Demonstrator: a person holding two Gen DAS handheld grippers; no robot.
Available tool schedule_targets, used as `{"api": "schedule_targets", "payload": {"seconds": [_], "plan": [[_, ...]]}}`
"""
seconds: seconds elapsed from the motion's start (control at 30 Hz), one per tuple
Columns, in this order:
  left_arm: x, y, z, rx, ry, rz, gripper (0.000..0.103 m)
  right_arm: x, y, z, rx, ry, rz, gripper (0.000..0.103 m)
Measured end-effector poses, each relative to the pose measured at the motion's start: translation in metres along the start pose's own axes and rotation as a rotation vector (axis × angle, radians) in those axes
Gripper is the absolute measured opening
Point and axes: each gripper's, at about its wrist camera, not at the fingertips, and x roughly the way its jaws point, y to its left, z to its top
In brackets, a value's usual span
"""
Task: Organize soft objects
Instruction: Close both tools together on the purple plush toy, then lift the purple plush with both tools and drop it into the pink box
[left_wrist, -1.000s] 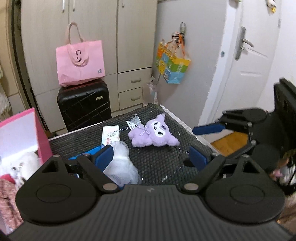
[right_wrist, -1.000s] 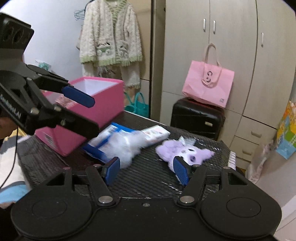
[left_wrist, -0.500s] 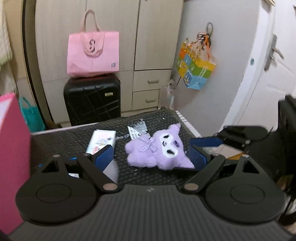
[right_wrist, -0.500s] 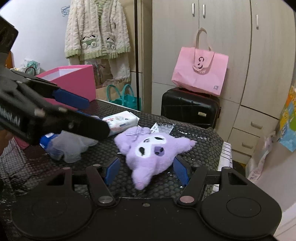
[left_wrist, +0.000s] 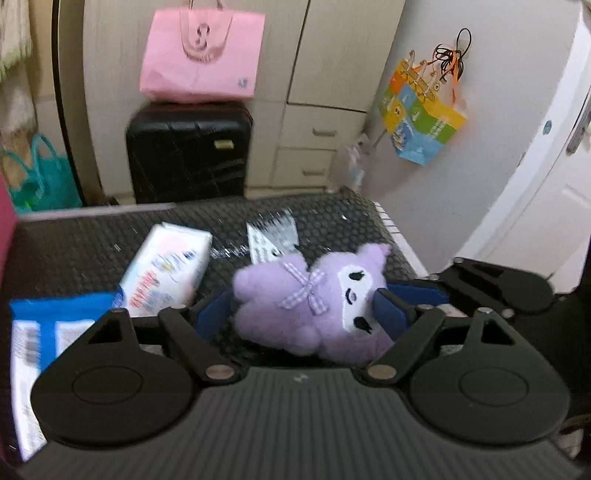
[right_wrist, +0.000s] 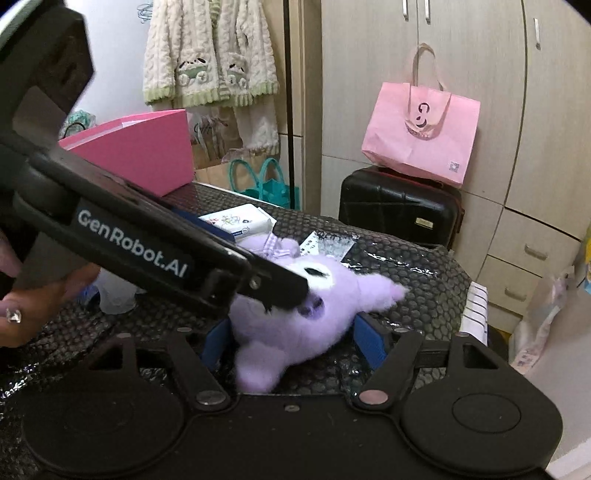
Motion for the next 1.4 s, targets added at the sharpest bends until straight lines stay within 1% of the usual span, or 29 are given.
{"api": "schedule_targets", "payload": {"seconds": [0.07, 0.13, 0.37, 0.47, 0.57, 0.7, 0.83, 1.07, 1.2, 1.4], "plan": [[0.001, -0.002, -0.003, 0.012, 0.001, -0.001, 0.075, 0.001, -0.001, -0.001, 0.004, -0.007, 0.006, 0.075], [0.001, -0.007, -0.006, 0.062, 0.000, 0.012, 0.074, 0.002, -0.002, -0.001, 0.022, -0.007, 0.008, 0.072], [-0.005, -0.012, -0.006, 0.067, 0.001, 0.020, 0.068, 0.001, -0.001, 0.000, 0.065, -0.005, -0.014, 0.066], [-0.016, -0.016, -0.005, 0.088, 0.000, 0.010, 0.068, -0.005, 0.006, 0.001, 0.070, -0.007, -0.038, 0.066], [-0.034, -0.019, -0.008, 0.110, -0.003, -0.013, 0.068, -0.019, 0.013, 0.002, 0.075, -0.019, -0.045, 0.066], [-0.057, -0.024, -0.016, 0.142, 0.000, -0.034, 0.068, -0.039, 0.029, 0.001, 0.067, -0.030, -0.056, 0.066], [-0.077, -0.027, -0.032, 0.177, 0.027, -0.055, 0.067, -0.055, 0.050, -0.003, 0.070, -0.014, -0.073, 0.066], [-0.106, -0.018, -0.056, 0.155, 0.079, -0.106, 0.067, -0.074, 0.085, -0.012, 0.090, 0.039, -0.078, 0.066], [-0.125, -0.012, -0.067, 0.150, 0.088, -0.122, 0.067, -0.085, 0.107, -0.013, 0.093, 0.058, -0.077, 0.066], [-0.167, -0.001, -0.081, 0.146, 0.074, -0.140, 0.067, -0.104, 0.137, -0.007, 0.118, 0.064, -0.040, 0.066]]}}
